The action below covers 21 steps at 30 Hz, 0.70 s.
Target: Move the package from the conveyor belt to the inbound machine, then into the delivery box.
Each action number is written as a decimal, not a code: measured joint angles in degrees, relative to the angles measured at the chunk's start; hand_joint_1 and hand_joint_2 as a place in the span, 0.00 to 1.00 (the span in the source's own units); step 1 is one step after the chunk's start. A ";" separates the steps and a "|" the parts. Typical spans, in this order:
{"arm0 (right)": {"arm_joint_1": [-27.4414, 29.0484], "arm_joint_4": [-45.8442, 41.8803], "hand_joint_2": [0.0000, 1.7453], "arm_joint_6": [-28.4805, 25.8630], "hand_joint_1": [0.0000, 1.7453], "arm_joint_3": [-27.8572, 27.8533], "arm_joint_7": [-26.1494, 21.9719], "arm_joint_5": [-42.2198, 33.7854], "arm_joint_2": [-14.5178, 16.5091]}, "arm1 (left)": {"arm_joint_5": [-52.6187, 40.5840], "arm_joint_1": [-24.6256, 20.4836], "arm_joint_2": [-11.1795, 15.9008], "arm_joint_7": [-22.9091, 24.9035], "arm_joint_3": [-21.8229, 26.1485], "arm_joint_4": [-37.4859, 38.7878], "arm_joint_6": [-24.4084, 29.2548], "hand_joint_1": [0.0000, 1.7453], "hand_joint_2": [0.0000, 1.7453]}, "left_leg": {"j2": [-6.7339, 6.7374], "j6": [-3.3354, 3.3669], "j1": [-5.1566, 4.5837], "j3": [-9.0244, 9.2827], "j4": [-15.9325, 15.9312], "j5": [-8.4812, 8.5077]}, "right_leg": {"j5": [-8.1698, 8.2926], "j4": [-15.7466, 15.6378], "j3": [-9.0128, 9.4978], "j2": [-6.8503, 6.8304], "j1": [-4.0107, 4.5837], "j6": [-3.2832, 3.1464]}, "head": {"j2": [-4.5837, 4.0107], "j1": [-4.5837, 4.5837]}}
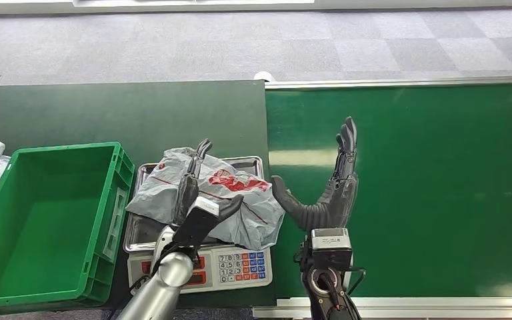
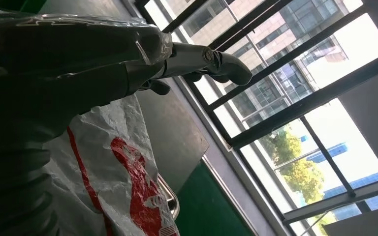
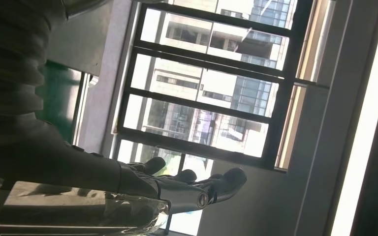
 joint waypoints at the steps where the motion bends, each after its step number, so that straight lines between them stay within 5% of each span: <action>1: -0.08 0.00 1.00 0.23 0.00 0.20 0.28 -0.14 0.00 | -1.24 -0.74 -0.13 0.84 -0.31 1.22 0.74 0.00 1.00 | 0.00 0.00 0.00 0.00 0.00 0.00 | 0.00 0.00 0.00 0.00 0.00 0.00 | 0.00 0.00; 9: -0.47 0.01 1.00 4.13 0.00 0.53 2.61 -1.47 -0.11 | -18.55 -5.32 -0.30 12.94 -4.26 10.60 4.46 0.00 1.00 | 0.00 0.00 0.00 0.00 0.00 0.00 | 0.00 0.00 0.00 0.00 0.00 0.00 | 0.00 0.01; 11: -0.47 0.00 1.00 5.09 0.00 0.41 2.94 -1.32 -0.11 | -23.20 -6.21 -0.29 16.91 -4.90 12.69 3.30 0.09 1.00 | 0.00 0.00 0.00 0.00 0.00 0.00 | 0.00 0.00 0.00 0.00 0.00 0.00 | 0.00 0.01; 15: -0.46 0.00 1.00 6.84 0.00 0.26 3.63 -0.67 -0.10 | -28.99 -7.74 -0.27 22.13 -5.52 15.80 0.70 0.89 1.00 | 0.00 0.00 0.00 0.03 0.00 0.00 | 0.00 0.00 0.05 0.00 0.00 0.00 | 0.00 0.00; 21: -0.38 -0.20 1.00 8.21 0.00 -0.13 4.25 0.50 -0.09 | -32.45 -8.58 -0.32 24.25 -5.52 18.24 -1.45 0.99 1.00 | 0.00 0.00 0.00 0.25 0.00 0.00 | 0.00 0.00 0.27 0.00 0.00 0.00 | 0.00 0.01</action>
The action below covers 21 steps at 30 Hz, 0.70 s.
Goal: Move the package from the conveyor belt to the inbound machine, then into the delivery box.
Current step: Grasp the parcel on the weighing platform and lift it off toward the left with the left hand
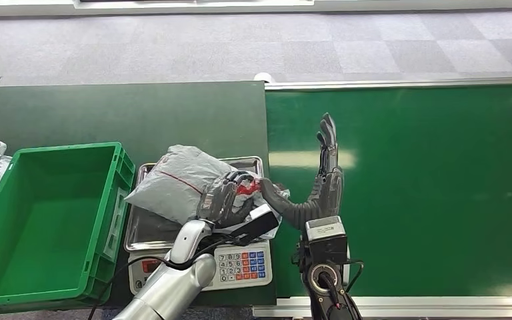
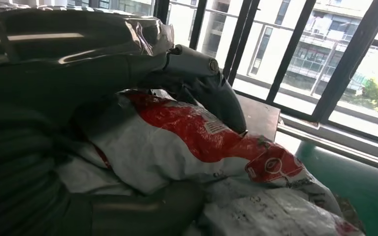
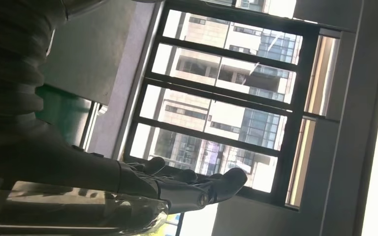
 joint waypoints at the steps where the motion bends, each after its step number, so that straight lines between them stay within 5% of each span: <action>1: 0.04 -0.09 1.00 0.10 0.00 -0.10 0.12 0.21 0.00 | -0.37 -0.11 -0.03 0.13 0.09 0.23 -0.22 0.99 1.00 | 0.00 0.00 0.00 0.05 0.00 0.00 | 0.00 0.00 0.05 0.00 0.00 0.00 | 0.00 0.00; 10: 0.11 -1.20 1.00 0.27 0.00 -0.98 0.91 1.42 0.00 | 1.18 -0.34 -0.57 -3.64 2.14 0.39 2.92 1.00 1.00 | 0.00 0.00 0.00 0.13 0.00 0.01 | 0.02 0.00 0.10 0.00 0.00 -0.01 | 0.00 -0.01; 17: 0.12 -1.49 1.00 -0.29 0.00 -1.14 0.97 1.45 -0.01 | 19.26 4.11 -0.81 -21.85 3.98 -10.18 13.46 1.00 1.00 | 0.00 0.00 0.00 -0.19 0.00 0.01 | 0.02 0.01 -0.18 0.01 0.00 -0.01 | 0.00 -0.01; 21: 0.51 -1.15 1.00 -0.88 0.00 -1.19 0.89 0.97 -0.02 | 24.47 7.55 -0.03 -27.13 3.96 -21.95 18.29 1.00 1.00 | 0.00 0.00 0.00 -0.25 0.00 0.00 | 0.01 0.01 -0.25 0.01 0.00 -0.01 | 0.00 -0.02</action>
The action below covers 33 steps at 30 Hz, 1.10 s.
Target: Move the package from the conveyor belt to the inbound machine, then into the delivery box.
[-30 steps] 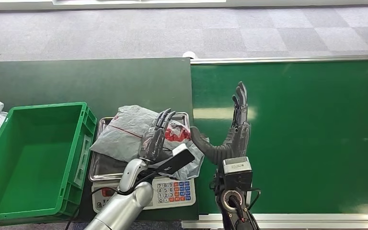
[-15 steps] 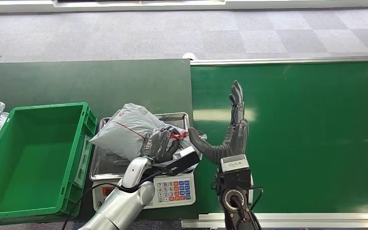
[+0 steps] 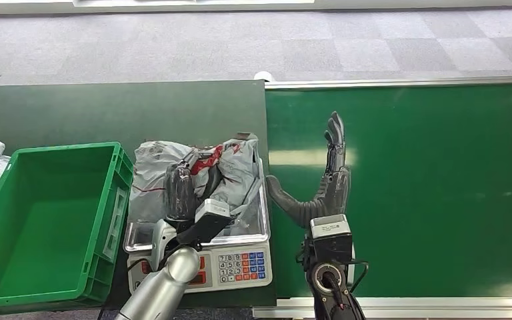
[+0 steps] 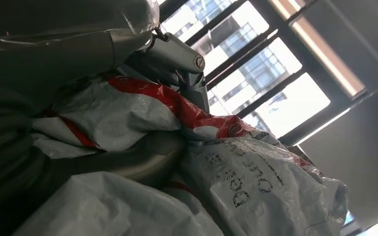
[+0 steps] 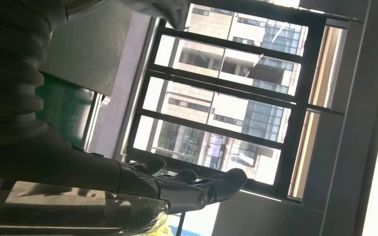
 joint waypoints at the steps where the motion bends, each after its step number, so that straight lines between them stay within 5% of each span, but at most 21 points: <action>1: 0.20 0.15 1.00 -0.14 0.00 -0.06 -0.02 -0.20 0.00 | 0.74 0.95 0.23 -1.57 0.03 -3.32 0.92 1.00 1.00 | 0.00 0.00 0.00 -0.01 0.00 0.00 | 0.00 0.00 -0.01 0.00 0.00 0.00 | 0.00 0.01; 7: 1.28 1.51 1.00 -1.08 0.00 -1.41 -0.62 -2.17 -0.13 | 2.50 6.67 0.52 -11.65 2.11 -20.92 1.87 1.00 1.00 | 0.02 0.00 0.00 -0.02 0.00 0.00 | -0.01 0.00 -0.03 0.00 0.00 0.00 | 0.00 0.02; 13: 2.69 2.97 1.00 -1.35 0.00 -2.97 -1.20 -3.73 -0.52 | 3.29 8.58 -0.14 -14.93 9.57 -28.67 1.85 1.00 1.00 | 0.00 0.00 0.00 0.01 0.00 0.00 | -0.01 0.00 0.00 -0.01 0.00 0.00 | 0.00 0.01; 21: 4.73 4.16 1.00 -1.39 0.00 -5.02 -0.80 -4.50 -1.16 | 7.89 3.14 3.48 -6.20 22.49 -21.35 1.85 1.00 1.00 | 0.00 -0.02 0.02 0.03 0.00 0.02 | -0.01 0.00 -0.01 0.00 0.02 -0.01 | 0.00 0.01; 25: 5.19 4.34 1.00 -1.38 0.00 -5.42 -0.69 -4.70 -1.28 | 7.85 1.46 4.65 -5.24 24.39 -18.51 1.85 0.99 1.00 | 0.00 -0.02 0.03 0.03 0.00 0.03 | -0.01 0.01 0.00 -0.01 0.03 -0.01 | 0.00 0.02; 28: 6.33 4.97 1.00 -1.83 0.00 -6.50 -0.35 -4.69 -1.42 | 2.08 -3.27 7.19 -2.70 30.85 -9.80 1.85 0.97 1.00 | 0.02 -0.02 0.02 0.02 0.00 0.03 | -0.01 0.01 -0.02 0.00 0.02 -0.01 | 0.00 0.02; 32: 7.49 5.85 1.00 -2.73 0.00 -7.47 0.07 -2.79 -1.49 | -7.60 -10.01 10.03 -0.35 40.00 1.70 1.85 0.04 1.00 | 0.03 -0.03 0.02 0.00 0.00 0.03 | -0.01 0.01 -0.04 0.01 0.02 -0.01 | 0.00 0.03; 33: 7.71 5.99 1.00 -2.78 0.00 -7.60 0.20 -2.39 -1.49 | -9.20 -11.56 10.61 -0.15 41.97 3.91 1.85 0.02 1.00 | 0.06 -0.03 0.02 0.00 0.00 0.03 | -0.01 0.01 -0.05 0.02 0.02 -0.01 | 0.00 0.03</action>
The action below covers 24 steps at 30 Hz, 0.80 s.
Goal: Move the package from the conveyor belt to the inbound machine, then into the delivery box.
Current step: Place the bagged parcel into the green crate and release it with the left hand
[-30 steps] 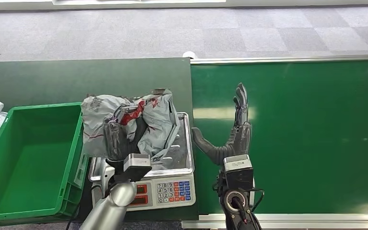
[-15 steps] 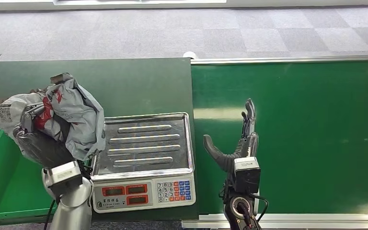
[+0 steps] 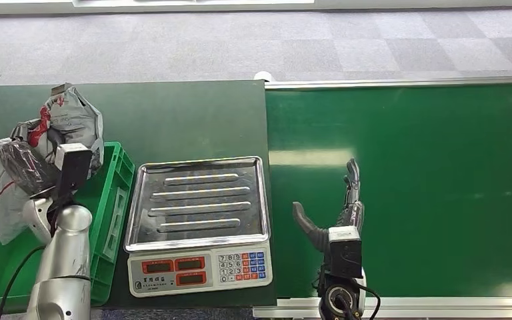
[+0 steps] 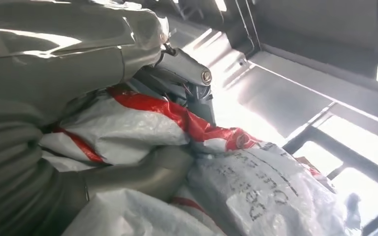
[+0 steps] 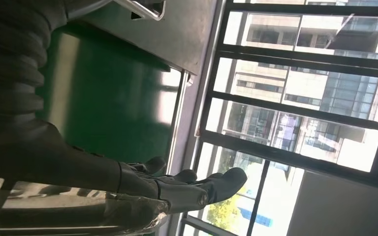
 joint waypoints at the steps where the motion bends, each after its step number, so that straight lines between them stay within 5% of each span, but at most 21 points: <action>1: 0.23 0.13 1.00 -0.02 0.00 -0.15 0.12 0.28 -0.01 | -1.04 -1.51 0.57 0.07 1.97 2.13 0.00 0.00 1.00 | 0.02 0.00 0.00 0.00 0.00 0.00 | 0.00 0.00 0.00 0.01 0.00 0.00 | 0.00 -0.01; 6: 1.17 0.70 1.00 0.17 0.00 -0.93 0.63 0.68 -0.04 | 4.22 -7.86 3.33 -2.89 9.25 11.42 0.00 0.00 1.00 | 0.03 -0.03 0.03 0.00 0.00 0.03 | 0.00 0.01 0.00 0.01 0.03 -0.01 | 0.00 0.00; 10: 1.64 1.03 1.00 0.71 0.00 -1.64 0.65 0.71 -0.06 | 12.59 -10.20 4.90 -5.51 10.44 14.70 0.00 0.00 1.00 | 0.04 -0.03 0.01 0.00 0.00 0.02 | 0.00 0.02 0.00 0.02 0.01 -0.01 | 0.00 0.01; 17: 1.92 1.39 1.00 1.27 0.00 -2.35 0.68 0.71 -0.06 | 18.17 -10.87 5.99 -5.84 9.44 16.05 -0.26 0.00 1.00 | 0.02 -0.04 0.01 -0.01 0.00 0.02 | 0.00 0.01 -0.01 0.01 0.01 -0.01 | 0.00 0.01; 24: 2.16 2.19 1.00 2.03 0.00 -3.12 0.56 0.37 -0.05 | 28.24 -7.16 5.53 -8.68 3.20 10.39 -3.41 0.00 1.00 | 0.04 -0.04 0.01 -0.01 0.00 0.02 | 0.00 0.01 -0.01 0.02 0.01 -0.01 | 0.00 0.01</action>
